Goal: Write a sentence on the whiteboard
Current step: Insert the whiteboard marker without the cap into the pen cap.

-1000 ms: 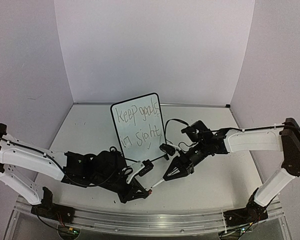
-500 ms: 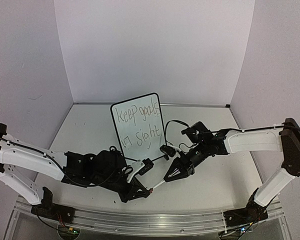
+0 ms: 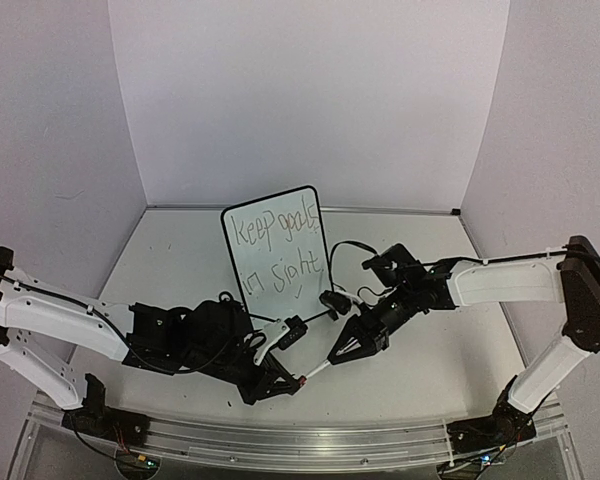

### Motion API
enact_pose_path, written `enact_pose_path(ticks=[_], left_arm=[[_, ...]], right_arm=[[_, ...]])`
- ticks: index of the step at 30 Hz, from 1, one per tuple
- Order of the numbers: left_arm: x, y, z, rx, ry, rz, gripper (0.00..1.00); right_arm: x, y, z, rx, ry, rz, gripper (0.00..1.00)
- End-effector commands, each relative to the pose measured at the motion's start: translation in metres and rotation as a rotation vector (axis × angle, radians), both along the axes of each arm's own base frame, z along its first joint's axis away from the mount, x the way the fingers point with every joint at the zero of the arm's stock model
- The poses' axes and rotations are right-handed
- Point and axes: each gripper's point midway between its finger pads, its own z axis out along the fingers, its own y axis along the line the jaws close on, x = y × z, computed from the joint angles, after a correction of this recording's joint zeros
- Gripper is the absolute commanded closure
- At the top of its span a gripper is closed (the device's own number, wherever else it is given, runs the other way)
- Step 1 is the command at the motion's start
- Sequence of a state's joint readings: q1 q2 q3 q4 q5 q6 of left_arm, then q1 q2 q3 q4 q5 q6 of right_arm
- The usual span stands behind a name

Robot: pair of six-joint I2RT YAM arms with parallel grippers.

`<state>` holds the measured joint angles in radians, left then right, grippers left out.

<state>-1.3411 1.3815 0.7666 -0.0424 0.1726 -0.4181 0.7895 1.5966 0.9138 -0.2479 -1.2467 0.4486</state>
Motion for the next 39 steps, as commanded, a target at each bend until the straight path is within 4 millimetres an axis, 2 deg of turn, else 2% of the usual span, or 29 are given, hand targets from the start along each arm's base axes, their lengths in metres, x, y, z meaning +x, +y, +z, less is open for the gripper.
enact_pose_path(ticks=[1, 14, 24, 32, 39], left_arm=[[0.004, -0.012, 0.025, -0.076, -0.037, 0.0, 1.0], [0.0, -0.019, 0.028, -0.073, -0.049, -0.044, 1.0], [0.0, -0.024, 0.025, -0.075, -0.042, -0.051, 1.0], [0.004, -0.032, 0.035, -0.119, -0.071, -0.044, 1.0], [0.006, -0.039, 0.055, -0.177, -0.092, -0.046, 1.0]], right_arm=[[0.0, 0.001, -0.002, 0.015, 0.003, 0.016, 1.0], [-0.003, 0.005, -0.003, 0.012, 0.005, 0.034, 1.0], [-0.02, 0.013, -0.007, -0.003, 0.007, 0.091, 1.0], [-0.026, 0.018, -0.008, -0.003, 0.003, 0.117, 1.0], [-0.029, 0.019, -0.005, 0.015, 0.005, 0.135, 1.0]])
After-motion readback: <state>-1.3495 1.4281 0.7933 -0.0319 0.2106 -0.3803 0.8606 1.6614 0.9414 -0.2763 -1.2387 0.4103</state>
